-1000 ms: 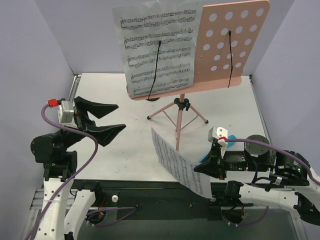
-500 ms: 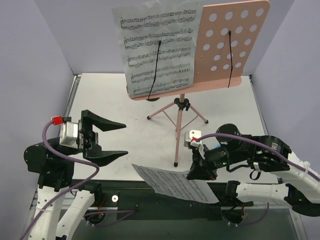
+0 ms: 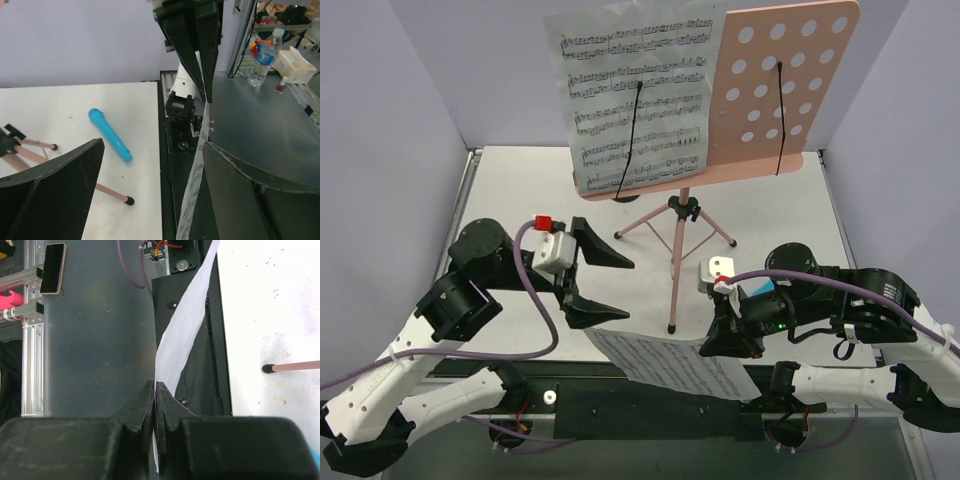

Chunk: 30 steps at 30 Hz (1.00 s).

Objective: Set up the instrument practice props

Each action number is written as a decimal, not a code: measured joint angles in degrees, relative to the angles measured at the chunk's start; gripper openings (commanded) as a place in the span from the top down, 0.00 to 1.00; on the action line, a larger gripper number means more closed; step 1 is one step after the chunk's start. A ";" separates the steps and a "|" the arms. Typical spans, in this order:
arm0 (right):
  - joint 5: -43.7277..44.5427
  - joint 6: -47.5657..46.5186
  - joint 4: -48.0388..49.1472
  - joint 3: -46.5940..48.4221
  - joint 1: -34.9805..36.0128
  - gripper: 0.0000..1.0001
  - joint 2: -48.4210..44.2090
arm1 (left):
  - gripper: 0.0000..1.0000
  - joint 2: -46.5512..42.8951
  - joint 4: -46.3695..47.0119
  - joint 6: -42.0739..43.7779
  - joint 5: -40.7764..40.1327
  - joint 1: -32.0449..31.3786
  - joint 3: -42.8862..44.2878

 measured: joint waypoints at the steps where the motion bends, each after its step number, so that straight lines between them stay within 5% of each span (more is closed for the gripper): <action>1: 0.07 -0.24 -0.26 0.46 0.00 1.00 0.13 | 0.09 0.50 -1.05 1.01 -1.38 -2.49 0.00; 13: 0.66 -1.09 -1.77 1.38 0.00 1.00 1.22 | 0.09 7.30 -6.86 7.10 -17.00 -22.08 1.33; 30: 3.69 -2.56 -1.84 1.38 0.00 1.00 0.87 | 0.10 13.09 -8.63 9.16 -22.75 -29.99 2.23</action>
